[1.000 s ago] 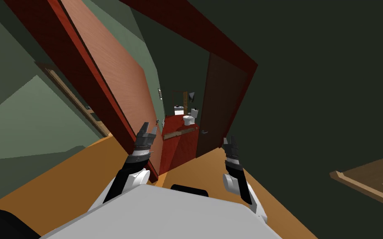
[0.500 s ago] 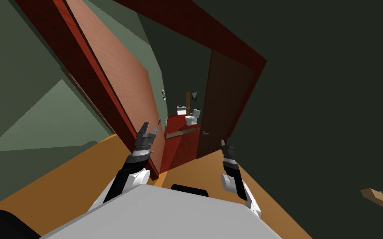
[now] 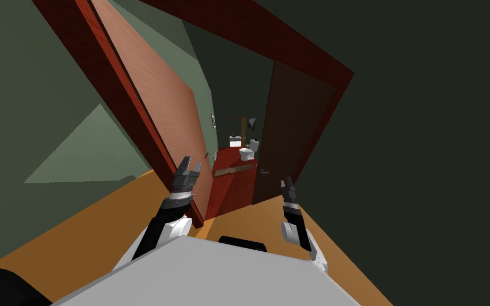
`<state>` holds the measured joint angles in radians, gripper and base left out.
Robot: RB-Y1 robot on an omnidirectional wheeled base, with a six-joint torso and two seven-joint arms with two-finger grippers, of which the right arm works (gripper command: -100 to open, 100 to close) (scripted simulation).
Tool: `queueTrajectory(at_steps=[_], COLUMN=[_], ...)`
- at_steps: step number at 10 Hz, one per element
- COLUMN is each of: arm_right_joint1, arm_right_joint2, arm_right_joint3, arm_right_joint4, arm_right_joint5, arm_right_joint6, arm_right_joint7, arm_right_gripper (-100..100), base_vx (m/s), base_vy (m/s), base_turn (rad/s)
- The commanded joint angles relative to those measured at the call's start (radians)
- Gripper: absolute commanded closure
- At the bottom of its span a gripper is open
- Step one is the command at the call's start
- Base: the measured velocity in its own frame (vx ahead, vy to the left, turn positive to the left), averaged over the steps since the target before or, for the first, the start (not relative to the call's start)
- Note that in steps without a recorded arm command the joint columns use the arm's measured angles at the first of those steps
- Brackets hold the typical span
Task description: Push the door open
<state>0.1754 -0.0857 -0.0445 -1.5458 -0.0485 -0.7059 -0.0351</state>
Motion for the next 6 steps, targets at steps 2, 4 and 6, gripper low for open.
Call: queueTrajectory(at_steps=[2, 4, 6], arm_right_joint1=[-0.029, -0.048, -0.067], arm_right_joint2=[-0.003, -0.005, -0.007], arm_right_joint3=[0.001, 0.001, 0.002], arm_right_joint4=[0.076, 0.129, 0.178], arm_right_joint5=[-0.002, -0.004, -0.006], arm_right_joint6=[-0.014, -0.020, -0.025], arm_right_joint7=[-0.001, -0.002, -0.003], arm_right_gripper=[-100, -100, -100], base_vx=[0.020, 0.020, 0.021], base_vy=[-0.075, -0.063, -0.060], base_turn=[0.095, 0.099, 0.105])
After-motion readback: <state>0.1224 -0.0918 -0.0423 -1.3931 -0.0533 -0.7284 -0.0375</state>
